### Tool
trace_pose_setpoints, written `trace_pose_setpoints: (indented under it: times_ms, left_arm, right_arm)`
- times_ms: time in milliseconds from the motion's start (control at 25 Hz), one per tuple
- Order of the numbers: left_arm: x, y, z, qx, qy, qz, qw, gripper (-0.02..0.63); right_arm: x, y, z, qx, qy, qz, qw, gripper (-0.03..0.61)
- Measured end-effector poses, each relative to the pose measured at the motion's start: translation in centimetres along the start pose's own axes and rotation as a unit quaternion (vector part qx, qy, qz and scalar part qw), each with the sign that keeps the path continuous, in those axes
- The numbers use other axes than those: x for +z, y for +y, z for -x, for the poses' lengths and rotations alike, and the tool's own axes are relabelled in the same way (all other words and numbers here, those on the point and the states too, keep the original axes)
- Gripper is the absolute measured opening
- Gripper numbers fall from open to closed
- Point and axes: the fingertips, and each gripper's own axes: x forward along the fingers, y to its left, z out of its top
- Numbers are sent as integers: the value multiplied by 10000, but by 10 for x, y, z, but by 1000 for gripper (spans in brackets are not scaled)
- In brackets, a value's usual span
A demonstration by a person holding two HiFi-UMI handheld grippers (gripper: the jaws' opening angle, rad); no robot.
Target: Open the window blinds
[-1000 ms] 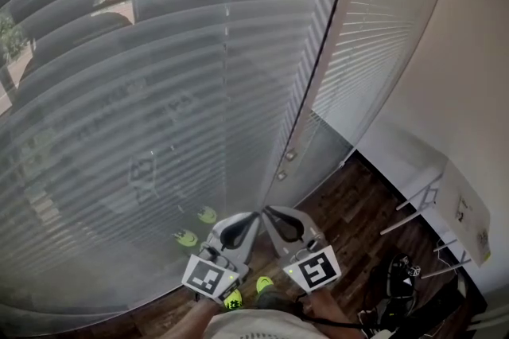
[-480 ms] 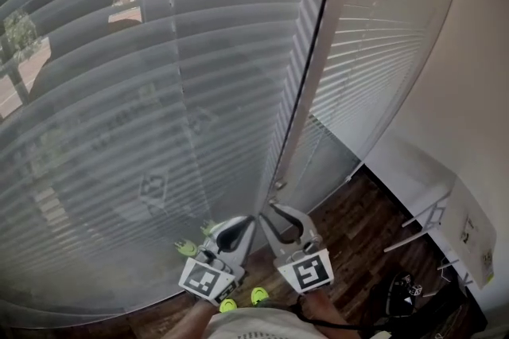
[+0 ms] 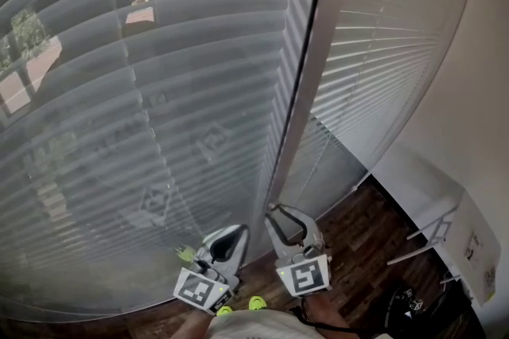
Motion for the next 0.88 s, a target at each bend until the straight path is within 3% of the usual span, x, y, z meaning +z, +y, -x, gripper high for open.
trace_pose_setpoints:
  times_ms: [320,560,880]
  left_arm:
    - [-2,2,-4,25,27,-24,10000,-8]
    - [-2,1,-2,-44,64,-29,10000,-8]
    - [-4,4,2,6,164,31,9999,-8]
  right_arm:
    - [2,-11,2,-98,-150,216,9996,101]
    - [-4,4,-2,167,46,1189,9928,147]
    - [-12,1,-12,10,359,1703,9847,125]
